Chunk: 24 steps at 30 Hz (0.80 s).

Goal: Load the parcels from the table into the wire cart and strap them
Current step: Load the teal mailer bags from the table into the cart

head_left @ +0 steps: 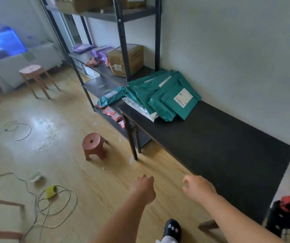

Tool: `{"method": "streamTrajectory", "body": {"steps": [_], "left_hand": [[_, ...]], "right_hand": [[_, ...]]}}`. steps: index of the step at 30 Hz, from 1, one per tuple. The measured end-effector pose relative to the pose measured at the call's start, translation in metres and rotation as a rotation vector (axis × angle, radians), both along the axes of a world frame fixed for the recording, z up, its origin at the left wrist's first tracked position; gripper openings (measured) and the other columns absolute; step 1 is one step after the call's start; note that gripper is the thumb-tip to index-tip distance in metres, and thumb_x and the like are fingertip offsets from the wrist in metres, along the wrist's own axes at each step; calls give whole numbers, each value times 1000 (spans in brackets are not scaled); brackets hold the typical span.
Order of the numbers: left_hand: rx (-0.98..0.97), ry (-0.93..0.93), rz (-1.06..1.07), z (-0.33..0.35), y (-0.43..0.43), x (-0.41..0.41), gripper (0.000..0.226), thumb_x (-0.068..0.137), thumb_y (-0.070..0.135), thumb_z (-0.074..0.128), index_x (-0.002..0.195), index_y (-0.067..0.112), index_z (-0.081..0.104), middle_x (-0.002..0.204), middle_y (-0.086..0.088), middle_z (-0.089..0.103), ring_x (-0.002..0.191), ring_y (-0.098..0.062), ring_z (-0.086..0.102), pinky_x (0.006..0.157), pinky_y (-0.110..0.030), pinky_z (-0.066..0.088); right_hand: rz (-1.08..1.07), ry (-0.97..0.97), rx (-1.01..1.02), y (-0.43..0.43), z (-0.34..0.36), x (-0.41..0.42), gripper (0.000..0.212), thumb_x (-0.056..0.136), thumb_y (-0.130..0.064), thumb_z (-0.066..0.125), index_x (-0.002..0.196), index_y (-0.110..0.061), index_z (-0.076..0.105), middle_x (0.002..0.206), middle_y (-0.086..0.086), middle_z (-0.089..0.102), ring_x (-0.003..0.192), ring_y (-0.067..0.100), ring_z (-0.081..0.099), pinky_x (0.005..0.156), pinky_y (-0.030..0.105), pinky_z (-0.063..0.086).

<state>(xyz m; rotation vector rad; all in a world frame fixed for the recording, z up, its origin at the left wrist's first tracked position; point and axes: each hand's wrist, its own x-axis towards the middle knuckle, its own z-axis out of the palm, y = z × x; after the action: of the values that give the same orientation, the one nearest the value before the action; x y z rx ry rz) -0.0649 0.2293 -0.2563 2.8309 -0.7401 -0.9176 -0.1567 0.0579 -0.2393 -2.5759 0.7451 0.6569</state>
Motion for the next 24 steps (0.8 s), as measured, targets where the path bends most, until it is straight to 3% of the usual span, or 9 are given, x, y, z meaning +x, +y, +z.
{"method": "streamTrajectory", "body": {"steps": [5, 13, 18, 21, 24], "left_hand": [[-22, -10, -13, 0, -49, 49, 55, 90, 13, 51, 143, 23, 42, 139, -5, 44, 125, -26, 47, 91, -36, 50], [-109, -86, 8, 4, -91, 98, 49, 91, 11, 51, 138, 24, 49, 138, 0, 49, 122, -21, 51, 87, -32, 51], [-237, -169, 99, 27, -119, 136, 36, 91, 10, 45, 121, 23, 59, 119, 2, 56, 103, -19, 58, 82, -35, 55], [-346, -231, 131, 35, -138, 155, 34, 93, 13, 47, 122, 27, 59, 120, 6, 55, 108, -15, 55, 81, -29, 53], [-461, -262, 185, 43, -157, 177, 37, 93, 11, 48, 125, 25, 60, 124, 7, 54, 118, -14, 50, 87, -25, 45]], "right_hand": [[-36, 12, -7, -49, -4, 46, 23, 99, -28, 47, 119, -25, 59, 102, -8, 63, 90, 13, 63, 71, 27, 49], [-125, -29, 93, -96, -12, 93, 29, 98, -33, 50, 125, -28, 57, 105, -12, 60, 90, 10, 59, 73, 25, 51], [-244, -105, 197, -118, -7, 121, 28, 97, -33, 55, 125, -31, 58, 103, -14, 56, 88, 5, 57, 72, 22, 47], [-317, -153, 234, -128, -6, 137, 27, 97, -32, 56, 124, -30, 58, 98, -15, 53, 80, 1, 53, 65, 19, 43], [-355, -189, 238, -140, -4, 155, 29, 97, -31, 57, 125, -29, 57, 108, -12, 57, 83, 1, 51, 66, 18, 42]]}}
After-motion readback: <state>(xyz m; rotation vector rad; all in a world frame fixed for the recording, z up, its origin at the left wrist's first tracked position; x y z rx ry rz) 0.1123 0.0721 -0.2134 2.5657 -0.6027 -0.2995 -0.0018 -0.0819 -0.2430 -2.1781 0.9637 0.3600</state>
